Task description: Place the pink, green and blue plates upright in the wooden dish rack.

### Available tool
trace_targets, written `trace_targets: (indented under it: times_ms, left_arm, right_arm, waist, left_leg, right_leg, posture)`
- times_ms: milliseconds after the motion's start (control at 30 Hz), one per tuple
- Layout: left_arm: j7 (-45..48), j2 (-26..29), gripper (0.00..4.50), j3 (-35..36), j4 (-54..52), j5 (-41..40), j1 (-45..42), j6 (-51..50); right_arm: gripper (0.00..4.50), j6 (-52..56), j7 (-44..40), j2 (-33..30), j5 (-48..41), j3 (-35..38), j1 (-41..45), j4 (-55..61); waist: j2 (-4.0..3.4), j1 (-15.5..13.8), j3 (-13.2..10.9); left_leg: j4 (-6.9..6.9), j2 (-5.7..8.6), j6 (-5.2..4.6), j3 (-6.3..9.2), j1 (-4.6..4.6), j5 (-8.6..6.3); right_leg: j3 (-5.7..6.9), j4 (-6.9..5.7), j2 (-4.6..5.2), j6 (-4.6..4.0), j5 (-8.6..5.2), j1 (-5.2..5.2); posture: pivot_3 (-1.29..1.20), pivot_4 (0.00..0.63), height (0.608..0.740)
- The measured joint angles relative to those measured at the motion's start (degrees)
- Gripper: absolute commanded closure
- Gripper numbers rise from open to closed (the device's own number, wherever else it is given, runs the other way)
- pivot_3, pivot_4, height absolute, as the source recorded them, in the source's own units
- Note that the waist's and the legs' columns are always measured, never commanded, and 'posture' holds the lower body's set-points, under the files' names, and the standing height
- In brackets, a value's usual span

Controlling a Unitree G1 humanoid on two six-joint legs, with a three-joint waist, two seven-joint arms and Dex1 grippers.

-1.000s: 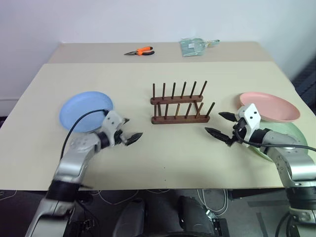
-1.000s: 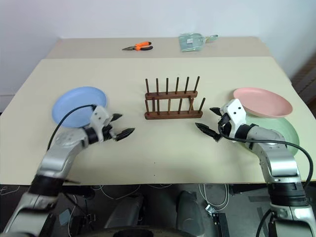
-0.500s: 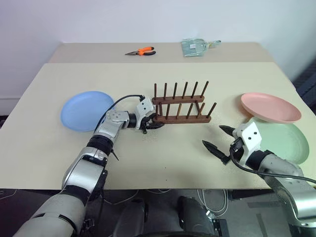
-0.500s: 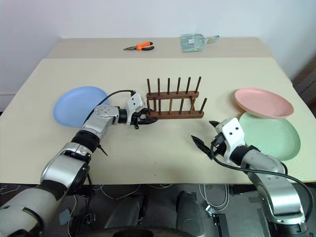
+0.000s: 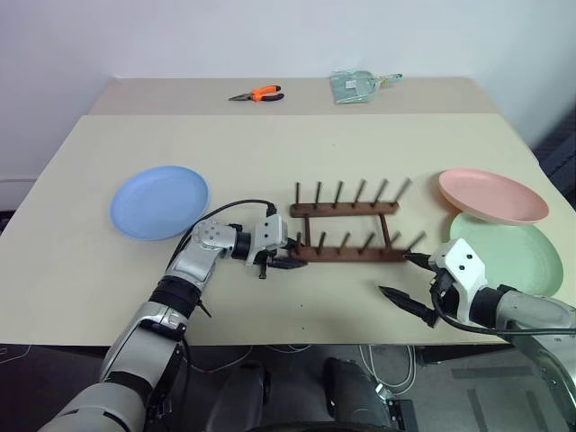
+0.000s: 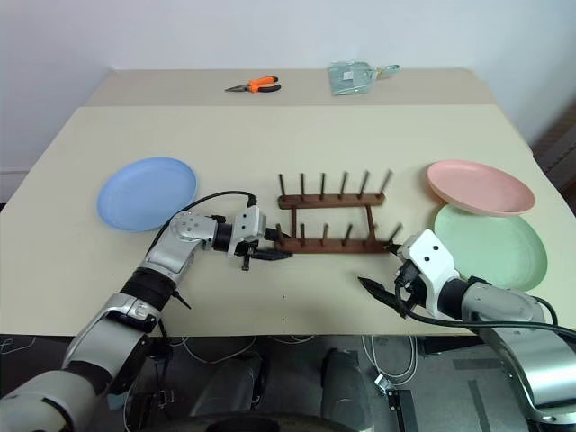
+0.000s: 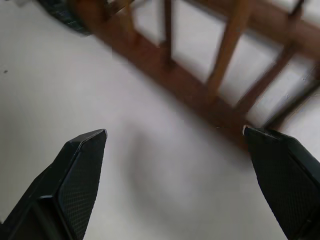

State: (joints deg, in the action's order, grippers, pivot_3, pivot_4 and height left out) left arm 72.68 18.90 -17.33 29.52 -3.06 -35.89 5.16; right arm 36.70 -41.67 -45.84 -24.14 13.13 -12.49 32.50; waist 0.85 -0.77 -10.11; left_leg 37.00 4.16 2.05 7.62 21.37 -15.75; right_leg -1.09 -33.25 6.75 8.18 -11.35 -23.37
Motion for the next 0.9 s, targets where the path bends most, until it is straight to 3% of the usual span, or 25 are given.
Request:
trace_targets:
  times_ms: [67, 100, 167, 200, 300, 400, 500, 533, 733, 900]
  left_arm:
    - [-0.7, 1.1, 0.26, 0.0, -1.3, 0.2, 0.2, -1.7]
    - [-1.3, 1.8, 0.04, 0.1, -2.0, 0.4, 0.2, -2.6]
    - [-2.2, 2.8, 0.0, 0.1, -3.8, 0.8, 0.5, -4.3]
    - [-2.6, 3.7, 0.0, 0.0, -5.7, 0.8, 1.3, -5.3]
    - [-2.9, 7.0, 0.93, 0.4, -11.9, -0.2, 4.8, -8.9]
    - [-2.9, 10.3, 2.43, 1.5, -20.4, -2.3, 9.7, -16.0]
    - [-3.1, 11.4, 4.12, 1.7, -28.9, -5.4, 13.8, -24.9]
    - [-3.3, 10.8, 4.45, 1.4, -30.3, -6.0, 14.4, -26.3]
    - [-14.7, 1.4, 4.45, -3.6, -36.3, -3.5, 15.3, -30.8]
    - [-28.7, -5.6, 4.45, -6.1, -30.1, 3.2, 12.6, -30.6]
  right_arm:
    - [0.0, -0.6, -0.4, -0.2, 0.7, 0.0, -0.8, -1.1]
    - [0.26, -0.8, -0.5, -0.2, 1.0, 0.0, -1.3, -1.6]
    - [0.86, -1.1, -1.0, -0.2, 1.2, 0.1, -1.8, -2.4]
    - [1.39, -1.3, -1.5, -0.3, 1.4, 0.2, -2.3, -2.7]
    - [2.89, -1.8, -2.8, -1.3, 1.6, 1.3, -4.4, -3.9]
    - [4.48, -2.3, -3.9, -1.4, 1.5, 1.7, -5.6, -4.1]
    - [4.5, -4.1, -3.8, -1.4, 3.1, 0.9, -5.1, -4.9]
    - [4.5, -4.6, -3.6, -1.4, 3.6, 0.6, -4.9, -5.5]
    - [4.5, -10.0, -0.3, 0.7, 10.0, -5.6, 2.8, -12.0]
    - [4.5, -14.0, 4.7, 4.8, 16.2, -10.4, 11.1, -19.0]
  waist:
    - [0.0, 0.0, 0.0]
    - [0.0, 0.0, 0.0]
    - [0.0, 0.1, 0.0]
    - [-0.02, 0.2, 0.0]
    - [-0.08, 0.4, 0.1]
    - [-0.12, 0.6, 0.1]
    - [-0.15, 0.3, 0.1]
    - [-0.15, 0.1, 0.1]
    - [-0.08, 0.0, 0.1]
    - [0.06, 0.5, 0.2]
  left_leg:
    - [0.01, 0.0, 0.0, 0.0, 0.0, 0.0]
    - [0.0, 0.0, 0.0, 0.0, -0.01, 0.0]
    - [-0.01, -0.01, 0.0, 0.0, -0.03, 0.0]
    - [-0.02, -0.02, -0.01, 0.0, -0.04, -0.01]
    - [-0.04, -0.05, -0.03, -0.01, -0.08, -0.02]
    - [-0.04, -0.1, -0.03, -0.01, -0.09, -0.03]
    - [0.0, -0.08, -0.03, -0.02, -0.04, -0.03]
    - [0.03, -0.07, -0.03, -0.01, -0.01, -0.03]
    - [0.09, 0.0, -0.02, -0.01, -0.02, -0.02]
    - [0.1, -0.05, -0.02, -0.02, -0.16, -0.02]
  right_leg:
    - [-0.01, 0.0, 0.0, 0.04, -0.02, 0.0]
    - [-0.01, 0.0, 0.0, 0.04, -0.02, 0.0]
    - [0.0, -0.02, -0.01, 0.05, -0.02, 0.0]
    - [0.0, -0.02, -0.01, 0.04, -0.02, -0.01]
    - [-0.01, -0.07, -0.03, 0.04, -0.02, -0.01]
    - [-0.01, -0.09, -0.03, -0.03, -0.07, -0.01]
    - [-0.02, -0.06, 0.01, -0.14, -0.15, 0.0]
    - [-0.01, -0.04, 0.02, -0.15, -0.15, 0.0]
    - [-0.02, 0.01, 0.05, -0.14, -0.14, 0.08]
    - [-0.02, -0.11, -0.06, -0.21, -0.09, 0.11]
  posture:
    - [0.0, 0.15, 0.74]
    - [0.0, 0.15, 0.74]
    - [0.0, 0.15, 0.74]
    - [0.0, 0.15, 0.74]
    - [0.0, 0.15, 0.74]
    - [0.0, 0.15, 0.74]
    - [0.0, 0.15, 0.74]
    - [0.0, 0.15, 0.74]
    - [0.0, 0.15, 0.74]
    - [0.0, 0.15, 0.74]
